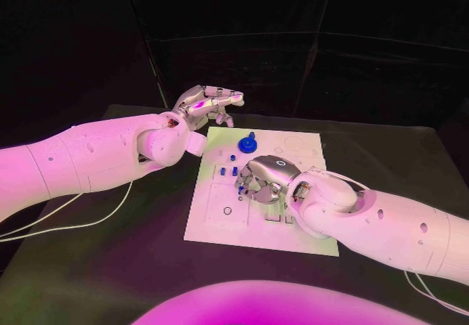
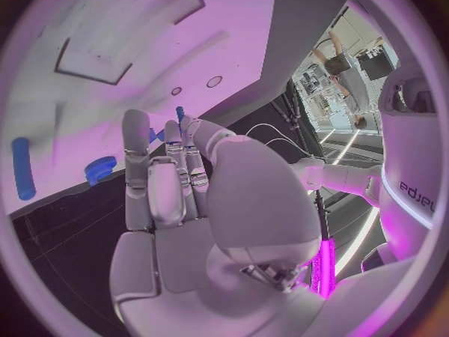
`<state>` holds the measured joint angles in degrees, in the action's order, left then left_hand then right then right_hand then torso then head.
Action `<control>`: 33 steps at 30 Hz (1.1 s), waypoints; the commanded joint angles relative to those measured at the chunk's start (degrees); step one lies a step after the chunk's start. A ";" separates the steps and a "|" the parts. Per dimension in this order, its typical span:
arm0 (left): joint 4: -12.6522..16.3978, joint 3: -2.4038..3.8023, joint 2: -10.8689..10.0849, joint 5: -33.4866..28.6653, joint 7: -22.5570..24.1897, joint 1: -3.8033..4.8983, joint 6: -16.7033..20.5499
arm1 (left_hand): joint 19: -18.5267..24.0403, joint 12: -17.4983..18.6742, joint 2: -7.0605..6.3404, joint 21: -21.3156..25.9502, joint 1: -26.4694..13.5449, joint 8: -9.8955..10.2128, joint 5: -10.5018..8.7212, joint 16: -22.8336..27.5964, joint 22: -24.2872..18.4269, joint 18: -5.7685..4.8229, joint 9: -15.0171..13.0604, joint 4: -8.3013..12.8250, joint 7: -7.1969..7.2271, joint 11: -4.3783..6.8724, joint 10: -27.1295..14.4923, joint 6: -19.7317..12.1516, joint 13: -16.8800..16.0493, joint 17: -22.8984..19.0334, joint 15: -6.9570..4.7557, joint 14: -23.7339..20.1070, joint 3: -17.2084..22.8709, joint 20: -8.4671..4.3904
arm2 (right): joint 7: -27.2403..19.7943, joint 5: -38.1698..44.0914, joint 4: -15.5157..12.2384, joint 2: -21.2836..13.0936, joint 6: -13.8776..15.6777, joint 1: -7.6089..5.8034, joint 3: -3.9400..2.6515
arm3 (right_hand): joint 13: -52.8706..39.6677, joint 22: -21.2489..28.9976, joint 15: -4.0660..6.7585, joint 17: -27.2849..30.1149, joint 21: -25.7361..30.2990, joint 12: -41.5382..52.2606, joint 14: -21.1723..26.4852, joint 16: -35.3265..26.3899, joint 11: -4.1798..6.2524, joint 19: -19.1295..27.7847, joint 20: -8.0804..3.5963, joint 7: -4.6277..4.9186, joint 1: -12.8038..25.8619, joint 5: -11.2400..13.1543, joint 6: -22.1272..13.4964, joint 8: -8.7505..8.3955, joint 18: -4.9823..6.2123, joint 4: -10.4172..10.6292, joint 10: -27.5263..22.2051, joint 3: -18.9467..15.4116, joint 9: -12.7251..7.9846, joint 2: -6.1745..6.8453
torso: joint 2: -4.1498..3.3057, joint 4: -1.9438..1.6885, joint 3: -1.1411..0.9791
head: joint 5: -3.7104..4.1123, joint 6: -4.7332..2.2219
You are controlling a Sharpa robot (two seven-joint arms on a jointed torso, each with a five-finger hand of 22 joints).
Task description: Assemble the parts on the task board
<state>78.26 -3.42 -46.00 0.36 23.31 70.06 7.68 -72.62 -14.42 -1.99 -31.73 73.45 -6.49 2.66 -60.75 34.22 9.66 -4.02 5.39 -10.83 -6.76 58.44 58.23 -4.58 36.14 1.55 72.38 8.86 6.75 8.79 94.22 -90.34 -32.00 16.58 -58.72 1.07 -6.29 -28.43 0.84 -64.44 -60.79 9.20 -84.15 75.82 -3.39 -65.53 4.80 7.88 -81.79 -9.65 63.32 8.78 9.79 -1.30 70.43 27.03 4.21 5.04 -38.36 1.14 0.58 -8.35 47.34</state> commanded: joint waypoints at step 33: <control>0.01 0.04 0.25 -0.21 0.39 0.13 -0.67 | -0.17 -0.39 0.04 0.37 0.49 -0.33 0.03 0.29 -0.10 0.68 0.00 0.07 0.06 0.04 -0.33 -0.54 -0.10 -0.08 -0.03 -0.35 -0.47 0.17 | -0.73 1.61 1.21 0.37 -3.36 0.55 0.11 | 0.09 -0.14 0.36 -0.27 -0.45 -0.46 -1.93 0.50 -0.23 -0.13 -0.12 0.09 0.66 -0.43 0.29 -0.03 0.23 0.05 0.35 0.43 0.06 -0.07 | 0.09 -0.02 -0.01 | -1.32 1.17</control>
<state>78.22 -3.42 -45.80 0.34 23.30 70.09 7.66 -72.62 -14.42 -1.99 -31.74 73.45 -6.49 2.66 -60.75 34.18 9.66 -4.02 5.55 -10.63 -6.76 58.44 58.03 -4.61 36.15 1.55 72.38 8.70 6.75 8.53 95.44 -89.16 -31.68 13.84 -58.21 1.11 -6.29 -28.51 0.83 -64.66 -61.07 8.99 -84.15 76.03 -3.39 -65.53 4.80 7.81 -81.79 -9.87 63.23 8.58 9.80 -1.30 70.42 27.02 4.19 5.05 -38.26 1.11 0.58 -9.65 48.49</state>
